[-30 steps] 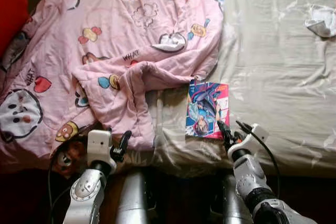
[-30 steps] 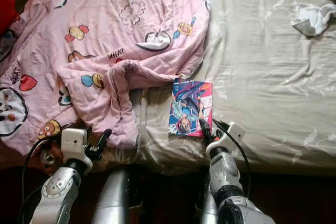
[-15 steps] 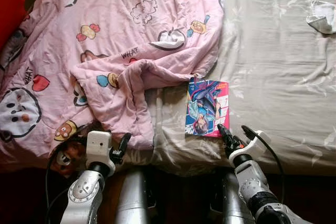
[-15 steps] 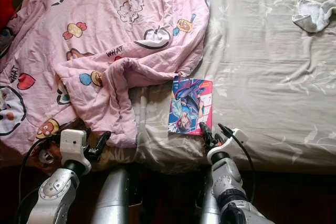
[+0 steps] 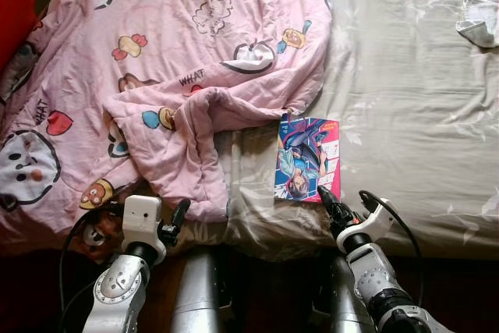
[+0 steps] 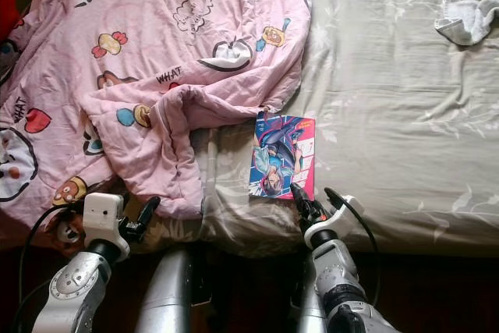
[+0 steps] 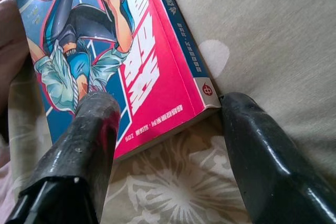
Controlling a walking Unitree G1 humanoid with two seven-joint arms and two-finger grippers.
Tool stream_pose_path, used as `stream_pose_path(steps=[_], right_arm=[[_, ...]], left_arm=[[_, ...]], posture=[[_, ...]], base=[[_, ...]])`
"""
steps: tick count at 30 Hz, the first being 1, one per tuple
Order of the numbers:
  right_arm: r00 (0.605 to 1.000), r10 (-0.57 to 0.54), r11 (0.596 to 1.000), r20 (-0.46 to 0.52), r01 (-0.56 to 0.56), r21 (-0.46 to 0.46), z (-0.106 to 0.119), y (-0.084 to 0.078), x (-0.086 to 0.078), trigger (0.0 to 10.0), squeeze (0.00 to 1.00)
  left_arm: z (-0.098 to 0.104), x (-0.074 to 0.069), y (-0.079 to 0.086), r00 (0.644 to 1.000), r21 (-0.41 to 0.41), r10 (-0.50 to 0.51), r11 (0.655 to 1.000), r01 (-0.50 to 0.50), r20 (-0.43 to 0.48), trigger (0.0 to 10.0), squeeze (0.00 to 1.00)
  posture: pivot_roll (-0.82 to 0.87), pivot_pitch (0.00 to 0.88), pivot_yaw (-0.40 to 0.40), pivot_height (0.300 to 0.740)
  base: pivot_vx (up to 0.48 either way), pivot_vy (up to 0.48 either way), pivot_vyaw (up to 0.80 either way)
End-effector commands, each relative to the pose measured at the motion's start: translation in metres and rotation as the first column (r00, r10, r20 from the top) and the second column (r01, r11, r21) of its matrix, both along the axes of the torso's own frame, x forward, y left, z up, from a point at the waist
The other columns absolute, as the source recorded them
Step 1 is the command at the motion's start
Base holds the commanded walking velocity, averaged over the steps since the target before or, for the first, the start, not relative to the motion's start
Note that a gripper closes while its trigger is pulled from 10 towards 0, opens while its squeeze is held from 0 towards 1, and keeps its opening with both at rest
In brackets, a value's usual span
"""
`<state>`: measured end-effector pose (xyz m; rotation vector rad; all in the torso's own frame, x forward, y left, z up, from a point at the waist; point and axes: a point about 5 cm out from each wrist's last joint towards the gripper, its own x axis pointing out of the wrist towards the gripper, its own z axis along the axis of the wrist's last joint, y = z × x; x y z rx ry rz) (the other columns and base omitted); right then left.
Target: Clean up the room
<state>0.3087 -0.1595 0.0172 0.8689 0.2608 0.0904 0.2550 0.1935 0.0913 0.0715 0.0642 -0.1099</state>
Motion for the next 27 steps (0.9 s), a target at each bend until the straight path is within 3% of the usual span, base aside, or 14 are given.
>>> stream_pose_path(steps=[1,6,15,27], right_arm=[[0.996,0.049,0.997,-0.076,-0.044,0.056,-0.018,0.017,-0.015,10.0,0.00],[0.999,0.003,0.994,-0.041,0.002,0.110,-0.014,0.012,-0.012,10.0,0.00],[0.996,-0.063,0.980,-0.066,0.074,0.183,-0.020,0.005,-0.019,10.0,0.00],[0.996,-0.081,0.966,-0.049,0.090,0.242,-0.017,0.004,-0.016,10.0,0.00]], left_arm=[[-0.007,-0.008,0.007,0.999,0.016,0.016,1.000,-0.016,-0.043,10.0,0.00],[-0.006,-0.012,0.008,0.999,0.020,0.021,1.000,-0.020,-0.045,10.0,0.00],[-0.004,-0.021,0.010,0.998,0.037,0.026,0.999,-0.024,-0.055,10.0,0.00],[-0.001,-0.030,0.014,0.997,0.054,0.036,0.998,-0.033,-0.067,10.0,0.00]], posture=[[0.15,0.467,0.121,0.628],[0.16,0.470,0.123,0.628],[0.20,0.490,0.138,0.628],[0.23,0.503,0.150,0.628]], base=[[0.000,0.000,0.00],[0.000,0.000,0.00],[0.000,0.000,0.00],[0.000,0.000,0.00]])
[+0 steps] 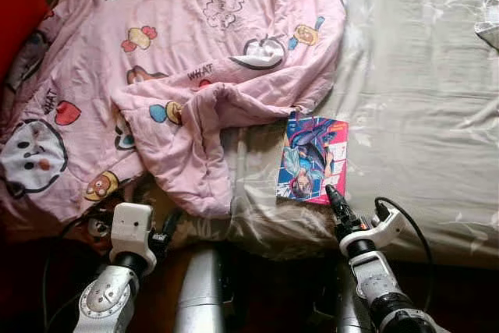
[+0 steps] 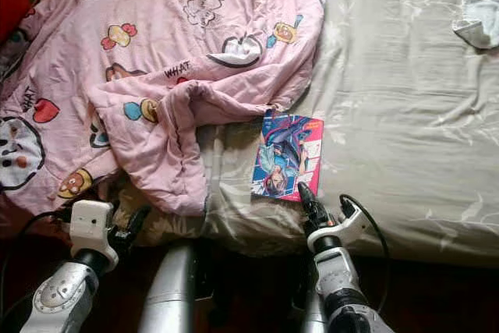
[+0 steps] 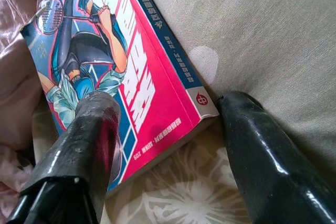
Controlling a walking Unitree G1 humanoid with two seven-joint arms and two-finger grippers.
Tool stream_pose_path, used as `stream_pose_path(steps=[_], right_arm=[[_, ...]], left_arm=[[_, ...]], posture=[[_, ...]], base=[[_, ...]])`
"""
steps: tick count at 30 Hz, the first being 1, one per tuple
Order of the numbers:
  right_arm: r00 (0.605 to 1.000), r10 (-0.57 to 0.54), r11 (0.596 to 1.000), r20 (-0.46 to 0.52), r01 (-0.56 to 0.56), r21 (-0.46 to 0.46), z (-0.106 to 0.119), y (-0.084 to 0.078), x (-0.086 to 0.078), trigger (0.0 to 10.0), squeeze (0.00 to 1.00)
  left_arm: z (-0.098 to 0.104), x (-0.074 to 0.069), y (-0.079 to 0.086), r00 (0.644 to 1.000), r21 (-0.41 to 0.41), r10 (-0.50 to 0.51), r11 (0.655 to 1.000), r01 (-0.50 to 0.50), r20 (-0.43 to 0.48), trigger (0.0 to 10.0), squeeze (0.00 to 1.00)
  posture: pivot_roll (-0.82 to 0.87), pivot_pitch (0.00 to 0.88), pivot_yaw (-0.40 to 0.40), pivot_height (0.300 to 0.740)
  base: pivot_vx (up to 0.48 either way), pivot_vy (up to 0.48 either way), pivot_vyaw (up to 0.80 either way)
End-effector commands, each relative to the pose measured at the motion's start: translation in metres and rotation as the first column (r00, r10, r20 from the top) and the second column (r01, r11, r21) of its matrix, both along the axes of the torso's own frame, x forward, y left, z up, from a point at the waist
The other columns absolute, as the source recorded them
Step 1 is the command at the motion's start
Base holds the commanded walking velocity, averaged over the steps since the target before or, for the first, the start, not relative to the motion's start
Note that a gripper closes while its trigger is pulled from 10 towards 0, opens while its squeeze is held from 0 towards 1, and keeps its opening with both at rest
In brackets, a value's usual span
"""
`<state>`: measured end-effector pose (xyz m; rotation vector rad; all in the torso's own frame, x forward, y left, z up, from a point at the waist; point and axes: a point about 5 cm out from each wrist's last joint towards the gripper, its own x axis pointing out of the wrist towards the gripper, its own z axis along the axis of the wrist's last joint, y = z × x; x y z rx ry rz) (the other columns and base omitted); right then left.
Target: Clean up the room
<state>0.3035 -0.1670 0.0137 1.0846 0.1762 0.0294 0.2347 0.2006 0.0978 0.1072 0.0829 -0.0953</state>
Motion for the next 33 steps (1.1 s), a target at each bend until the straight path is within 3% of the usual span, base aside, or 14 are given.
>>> stream_pose_path(steps=[1,10,11,12,13,14,33], right_arm=[[0.997,0.032,0.999,-0.064,-0.029,0.044,-0.0138,0.0114,-0.0113,10.0,0.00],[0.996,0.044,0.998,-0.073,-0.040,0.050,-0.0155,0.0130,-0.0127,10.0,0.00],[0.996,0.048,0.998,-0.074,-0.044,0.051,-0.0157,0.0136,-0.0129,6.2,0.00],[0.996,0.048,0.998,-0.074,-0.044,0.051,-0.0157,0.0136,-0.0129,6.2,0.00],[0.996,0.054,0.998,-0.077,-0.051,0.047,-0.0162,0.0143,-0.0133,2.7,0.00],[0.995,0.068,0.997,-0.068,-0.065,0.052,-0.0159,0.0161,-0.0134,0.0,0.00],[0.993,0.085,0.996,-0.080,-0.082,0.043,-0.0179,0.0171,-0.0153,0.0,0.00]], left_arm=[[-0.0075,-0.0099,0.0067,0.998,0.016,0.022,1.000,-0.021,-0.051,10.0,0.00],[-0.0079,-0.0161,0.0084,0.998,0.024,0.027,0.999,-0.026,-0.065,10.0,0.00],[-0.0082,-0.0167,0.0085,0.997,0.024,0.028,0.999,-0.026,-0.068,10.0,0.00],[-0.0082,-0.0167,0.0085,0.997,0.024,0.028,0.999,-0.026,-0.068,10.0,0.00],[-0.0087,-0.0171,0.0084,0.997,0.025,0.028,0.999,-0.026,-0.071,10.0,0.00],[-0.0090,-0.0171,0.0082,0.997,0.024,0.028,0.999,-0.026,-0.073,10.0,0.00],[-0.0132,-0.0078,0.0064,0.996,0.016,0.017,1.000,-0.016,-0.086,10.0,0.00]], posture=[[0.23,0.503,0.150,0.628],[0.24,0.515,0.155,0.628],[0.24,0.516,0.155,0.628],[0.24,0.516,0.155,0.628],[0.24,0.516,0.155,0.628],[0.24,0.517,0.154,0.628],[0.22,0.485,0.149,0.628]], base=[[0.000,0.000,0.00],[0.000,0.000,0.00],[0.000,0.000,0.00],[0.000,0.000,0.00],[0.000,0.000,0.00],[0.000,0.000,0.00],[0.000,0.000,0.00]])
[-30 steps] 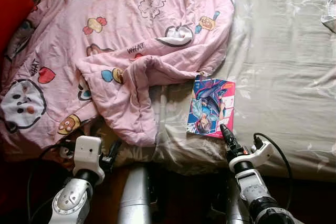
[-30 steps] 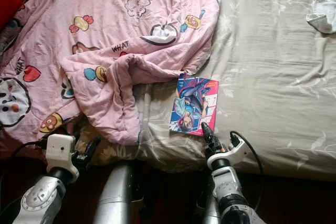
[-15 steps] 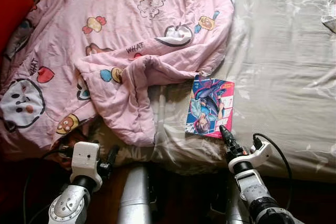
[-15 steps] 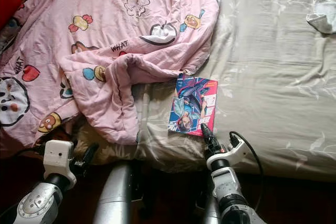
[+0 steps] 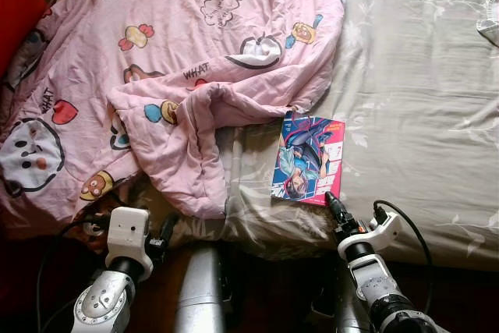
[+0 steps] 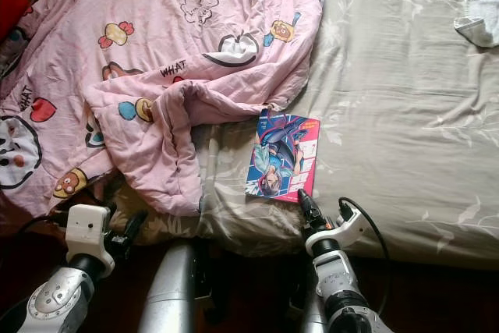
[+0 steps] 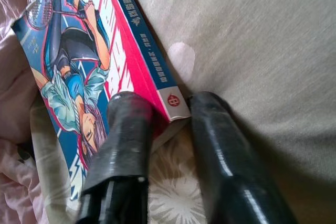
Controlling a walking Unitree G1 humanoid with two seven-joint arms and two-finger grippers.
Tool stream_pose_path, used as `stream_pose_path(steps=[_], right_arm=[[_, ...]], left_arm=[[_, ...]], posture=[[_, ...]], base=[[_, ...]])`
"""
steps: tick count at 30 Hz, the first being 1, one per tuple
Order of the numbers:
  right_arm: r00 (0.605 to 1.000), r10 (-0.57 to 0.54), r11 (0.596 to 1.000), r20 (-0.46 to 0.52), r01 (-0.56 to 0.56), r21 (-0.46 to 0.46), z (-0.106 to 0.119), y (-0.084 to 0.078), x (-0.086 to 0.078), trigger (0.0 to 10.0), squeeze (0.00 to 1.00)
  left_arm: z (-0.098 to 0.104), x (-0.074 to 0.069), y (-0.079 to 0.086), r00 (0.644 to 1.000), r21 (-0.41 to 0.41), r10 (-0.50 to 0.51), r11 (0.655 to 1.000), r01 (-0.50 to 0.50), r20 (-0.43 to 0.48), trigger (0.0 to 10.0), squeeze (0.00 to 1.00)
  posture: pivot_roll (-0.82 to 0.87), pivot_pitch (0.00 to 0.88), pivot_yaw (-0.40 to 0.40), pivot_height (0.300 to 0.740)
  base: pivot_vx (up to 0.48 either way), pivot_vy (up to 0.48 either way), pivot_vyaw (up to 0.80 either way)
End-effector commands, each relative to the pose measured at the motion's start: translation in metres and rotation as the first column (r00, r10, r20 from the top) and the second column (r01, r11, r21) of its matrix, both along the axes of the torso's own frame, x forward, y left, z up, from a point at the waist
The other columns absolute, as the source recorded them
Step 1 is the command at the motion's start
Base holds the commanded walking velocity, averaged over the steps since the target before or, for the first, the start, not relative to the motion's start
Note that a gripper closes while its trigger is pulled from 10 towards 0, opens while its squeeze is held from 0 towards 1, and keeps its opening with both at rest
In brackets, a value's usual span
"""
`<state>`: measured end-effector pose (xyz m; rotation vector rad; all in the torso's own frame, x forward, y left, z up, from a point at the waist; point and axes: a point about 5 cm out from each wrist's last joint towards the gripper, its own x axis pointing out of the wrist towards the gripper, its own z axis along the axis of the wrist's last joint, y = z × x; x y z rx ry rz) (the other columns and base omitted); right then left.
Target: Clean up the room
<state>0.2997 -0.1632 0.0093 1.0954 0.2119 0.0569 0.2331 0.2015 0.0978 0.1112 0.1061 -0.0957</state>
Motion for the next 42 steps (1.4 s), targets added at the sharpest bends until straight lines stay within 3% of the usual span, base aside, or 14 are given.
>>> stream_pose_path(steps=[1,12,15,18,20,21,22,23,25,26,29,36,42], right_arm=[[0.997,0.046,0.999,-0.066,-0.044,0.025,-0.013,0.013,-0.011,0.0,0.00],[0.999,0.046,0.997,-0.010,-0.047,-0.068,0.002,0.002,0.004,0.0,0.00],[0.999,0.036,0.988,-0.013,-0.038,-0.147,0.006,-0.005,0.007,0.0,0.00],[0.998,0.050,0.963,0.034,-0.039,-0.266,0.019,-0.013,0.017,0.0,0.00],[0.997,0.056,0.955,0.056,-0.037,-0.294,0.023,-0.014,0.019,0.0,0.00],[0.995,0.055,0.935,0.083,-0.022,-0.353,0.029,-0.016,0.022,0.0,0.00],[0.994,0.051,0.924,0.096,-0.011,-0.382,0.031,-0.017,0.023,1.4,0.00],[0.993,0.048,0.912,0.106,0.000,-0.411,0.032,-0.018,0.023,10.0,0.00],[0.993,0.042,0.897,0.111,0.011,-0.443,0.034,-0.020,0.024,10.0,0.00],[0.993,0.010,0.853,0.119,0.054,-0.519,0.035,-0.025,0.022,10.0,0.00],[0.990,-0.059,0.799,0.128,0.124,-0.588,0.037,-0.035,0.020,10.0,0.00],[0.978,-0.025,0.696,0.205,0.164,-0.699,0.047,-0.036,0.018,10.0,0.00],[0.978,-0.034,0.654,0.204,0.176,-0.736,0.047,-0.036,0.017,10.0,0.00]], left_arm=[[-0.014,-0.005,0.005,0.998,0.010,0.016,1.000,-0.015,-0.064,10.0,0.00],[-0.036,0.014,0.004,0.995,0.007,0.040,0.999,-0.040,-0.094,10.0,0.00],[-0.041,0.021,0.004,0.994,0.001,0.056,0.998,-0.056,-0.093,10.0,0.00],[-0.047,0.039,-0.003,0.994,-0.020,0.064,0.998,-0.066,-0.086,10.0,0.00],[-0.048,0.042,-0.005,0.994,-0.024,0.065,0.997,-0.067,-0.084,10.0,0.00],[-0.051,0.047,-0.007,0.994,-0.033,0.070,0.997,-0.073,-0.090,10.0,0.00],[-0.052,0.048,-0.008,0.993,-0.036,0.073,0.996,-0.077,-0.093,10.0,0.00],[-0.054,0.050,-0.008,0.992,-0.040,0.077,0.996,-0.082,-0.096,10.0,0.00],[-0.057,0.053,-0.010,0.991,-0.044,0.083,0.995,-0.088,-0.101,10.0,0.00],[-0.060,0.055,-0.011,0.990,-0.052,0.093,0.994,-0.099,-0.106,10.0,0.00],[-0.063,0.059,-0.013,0.989,-0.063,0.101,0.992,-0.108,-0.108,10.0,0.00],[-0.067,0.064,-0.016,0.989,-0.072,0.098,0.992,-0.106,-0.108,10.0,0.00],[-0.071,0.065,-0.017,0.988,-0.087,0.105,0.990,-0.115,-0.115,10.0,0.00]], posture=[[0.22,0.482,0.148,0.628],[0.16,0.375,0.091,0.628],[0.14,0.341,0.073,0.628],[0.08,0.263,0.040,0.628],[0.07,0.256,0.037,0.628],[0.05,0.220,0.020,0.628],[0.04,0.215,0.017,0.628],[0.03,0.203,0.011,0.628],[0.02,0.187,0.003,0.628],[0.01,0.169,-0.003,0.628],[-0.01,0.153,-0.007,0.628],[-0.04,0.111,-0.016,0.628],[-0.06,0.090,-0.020,0.628]], base=[[0.000,0.000,0.00],[0.000,0.000,0.00],[0.000,0.000,0.00],[0.000,0.000,0.00],[0.000,0.000,0.00],[0.000,0.000,0.00],[0.000,0.000,0.00],[0.000,0.000,0.00],[0.000,0.000,0.00],[0.000,0.000,0.00],[0.000,0.000,0.00],[0.000,0.000,0.00],[0.000,0.000,0.00]])
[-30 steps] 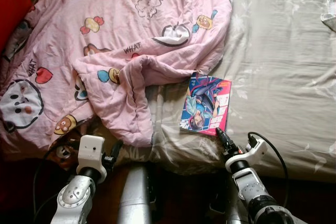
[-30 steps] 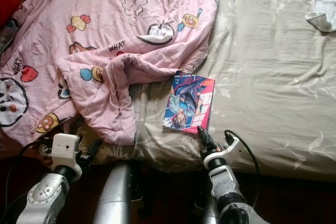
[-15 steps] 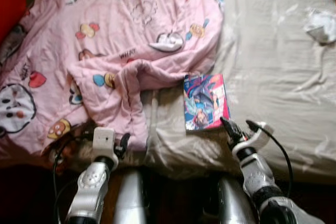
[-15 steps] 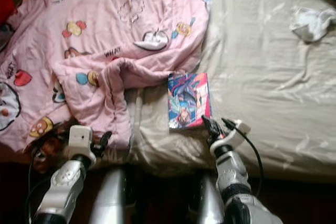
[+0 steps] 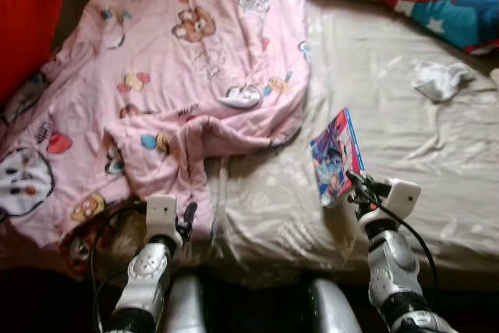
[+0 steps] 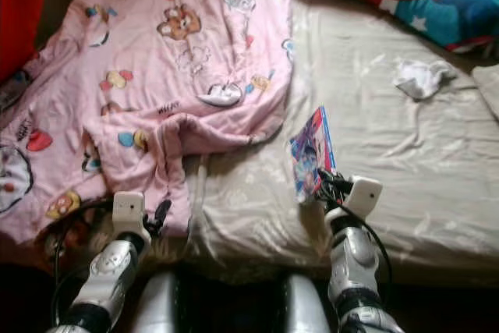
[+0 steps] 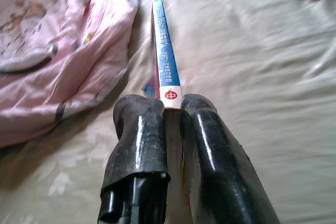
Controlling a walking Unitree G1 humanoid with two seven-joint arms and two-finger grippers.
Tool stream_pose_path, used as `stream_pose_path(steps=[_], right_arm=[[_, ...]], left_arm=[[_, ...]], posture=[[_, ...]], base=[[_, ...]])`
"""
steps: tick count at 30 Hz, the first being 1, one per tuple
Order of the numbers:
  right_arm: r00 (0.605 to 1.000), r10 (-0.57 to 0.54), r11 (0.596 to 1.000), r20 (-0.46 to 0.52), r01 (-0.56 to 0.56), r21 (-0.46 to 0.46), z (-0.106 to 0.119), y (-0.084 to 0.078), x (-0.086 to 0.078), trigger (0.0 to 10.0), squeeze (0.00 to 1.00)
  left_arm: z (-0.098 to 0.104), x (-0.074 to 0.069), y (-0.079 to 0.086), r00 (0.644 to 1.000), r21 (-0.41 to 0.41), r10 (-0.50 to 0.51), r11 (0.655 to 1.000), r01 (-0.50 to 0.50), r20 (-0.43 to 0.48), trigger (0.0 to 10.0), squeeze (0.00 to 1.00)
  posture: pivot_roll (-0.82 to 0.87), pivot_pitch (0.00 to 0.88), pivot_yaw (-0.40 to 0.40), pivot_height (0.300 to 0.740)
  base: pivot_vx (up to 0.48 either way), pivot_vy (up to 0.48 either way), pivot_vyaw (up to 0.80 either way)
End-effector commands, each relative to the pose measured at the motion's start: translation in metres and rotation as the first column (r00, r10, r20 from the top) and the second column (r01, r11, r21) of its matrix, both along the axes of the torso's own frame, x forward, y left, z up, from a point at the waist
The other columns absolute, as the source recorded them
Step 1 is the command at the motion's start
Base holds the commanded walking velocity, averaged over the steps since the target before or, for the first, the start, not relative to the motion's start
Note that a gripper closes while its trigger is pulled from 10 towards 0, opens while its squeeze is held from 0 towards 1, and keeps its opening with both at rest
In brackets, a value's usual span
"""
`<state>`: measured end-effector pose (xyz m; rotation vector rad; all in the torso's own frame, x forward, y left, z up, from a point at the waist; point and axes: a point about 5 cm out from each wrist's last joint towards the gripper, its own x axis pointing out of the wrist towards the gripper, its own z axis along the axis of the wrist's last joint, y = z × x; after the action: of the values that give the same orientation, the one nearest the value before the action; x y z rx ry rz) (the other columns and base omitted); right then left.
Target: Clean up the room
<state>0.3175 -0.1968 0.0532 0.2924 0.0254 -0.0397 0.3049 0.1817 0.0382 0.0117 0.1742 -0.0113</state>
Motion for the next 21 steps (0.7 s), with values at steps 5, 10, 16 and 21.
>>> stream_pose_path(steps=[5,10,16,21], right_arm=[[1.000,-0.005,0.998,0.012,0.006,-0.055,0.000,-0.001,-0.004,10.0,0.00],[1.000,-0.023,0.998,-0.004,0.022,-0.066,-0.003,-0.002,-0.006,10.0,0.00],[0.999,-0.043,0.997,-0.031,0.041,-0.070,-0.006,-0.006,-0.008,10.0,0.00],[0.998,-0.046,0.997,-0.039,0.043,-0.068,-0.008,-0.004,-0.009,10.0,0.00]], left_arm=[[-0.017,-0.010,0.002,0.998,-0.010,0.020,1.000,-0.020,-0.060,10.0,0.00],[-0.024,-0.014,0.005,0.995,-0.013,0.030,0.999,-0.031,-0.091,10.0,0.00],[-0.029,-0.017,0.008,0.993,-0.009,0.037,0.999,-0.038,-0.115,10.0,0.00],[-0.036,-0.022,0.006,0.988,-0.007,0.034,0.999,-0.036,-0.149,10.0,0.00]], posture=[[-0.06,0.087,-0.018,0.628],[-0.06,0.086,-0.016,0.628],[-0.06,0.115,-0.015,0.663],[-0.06,0.125,-0.011,0.703]], base=[[0.000,0.000,0.00],[0.000,0.000,0.00],[0.000,0.000,0.00],[0.000,0.000,0.00]])
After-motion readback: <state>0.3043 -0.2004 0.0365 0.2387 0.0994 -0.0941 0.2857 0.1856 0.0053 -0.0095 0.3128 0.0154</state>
